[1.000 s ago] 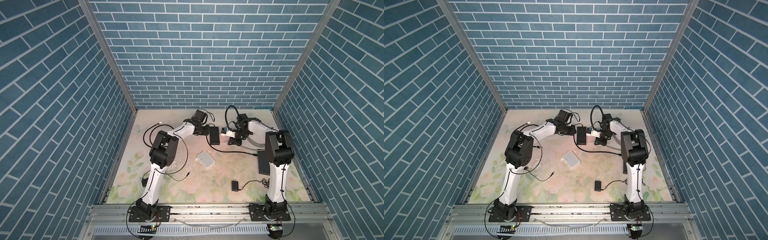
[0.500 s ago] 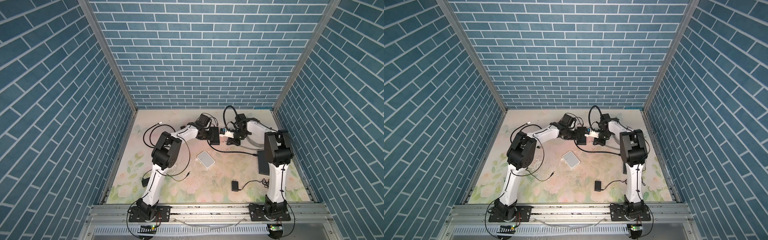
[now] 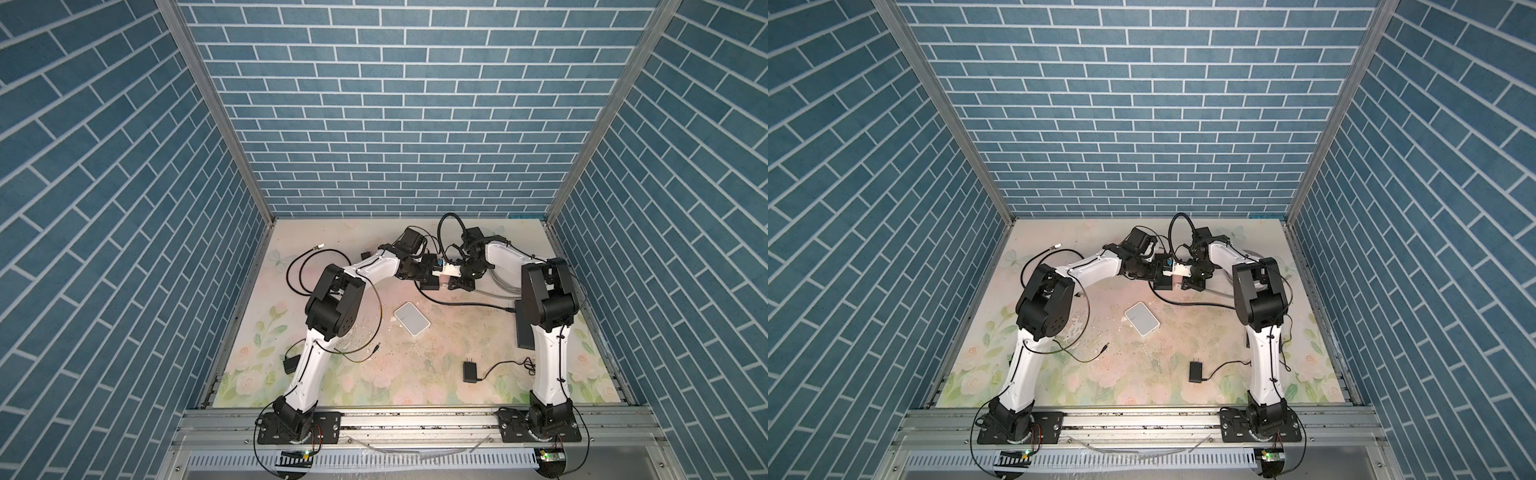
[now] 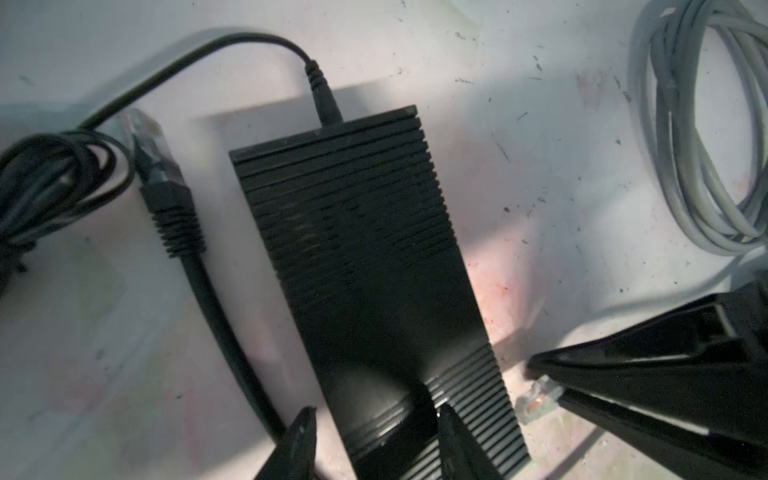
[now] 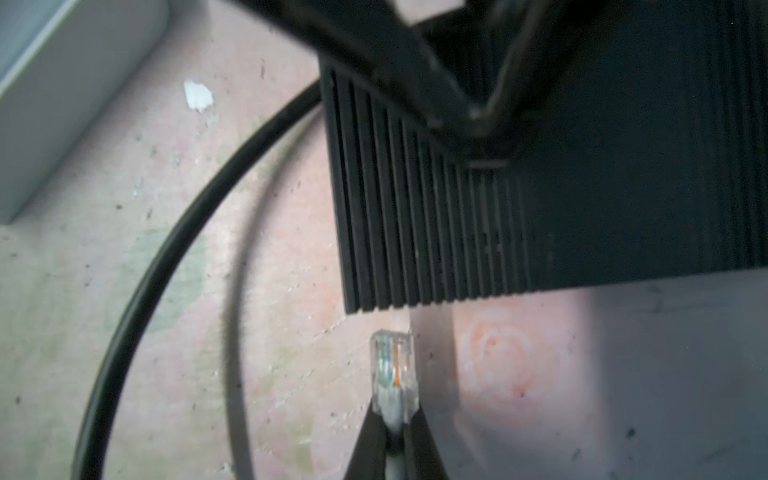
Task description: Insert the plug into the switch port
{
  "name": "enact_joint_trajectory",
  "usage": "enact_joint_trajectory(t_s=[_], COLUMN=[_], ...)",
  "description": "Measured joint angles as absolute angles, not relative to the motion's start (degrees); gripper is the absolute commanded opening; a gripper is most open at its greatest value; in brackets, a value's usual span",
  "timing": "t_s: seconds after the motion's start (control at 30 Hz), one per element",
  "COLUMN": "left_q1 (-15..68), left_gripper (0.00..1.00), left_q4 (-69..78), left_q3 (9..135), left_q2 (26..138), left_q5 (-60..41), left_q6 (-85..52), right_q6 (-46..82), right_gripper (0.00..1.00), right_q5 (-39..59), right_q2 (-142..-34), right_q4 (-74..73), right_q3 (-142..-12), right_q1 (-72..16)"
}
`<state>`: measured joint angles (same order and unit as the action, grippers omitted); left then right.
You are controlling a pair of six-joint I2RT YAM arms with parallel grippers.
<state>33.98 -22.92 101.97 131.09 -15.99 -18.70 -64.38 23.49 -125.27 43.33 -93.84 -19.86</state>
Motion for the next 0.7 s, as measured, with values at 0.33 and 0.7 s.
enact_joint_trajectory(t_s=[0.33, 0.7], left_q1=[31.83, 28.45], left_gripper=[0.47, 0.43], left_q4=[-15.09, -6.96], left_q3=[97.93, 94.24], left_q2=[131.26, 131.90], left_q5=[-23.05, -31.66], left_q6=[-22.02, -29.30], right_q6=[-64.38, -64.42], right_gripper=[0.09, 0.09], right_q5=[23.20, 23.29], right_q2=[-125.21, -121.97], right_q4=[40.14, 35.70], right_q3=[-93.32, -87.68], right_q1=[-20.18, -21.47])
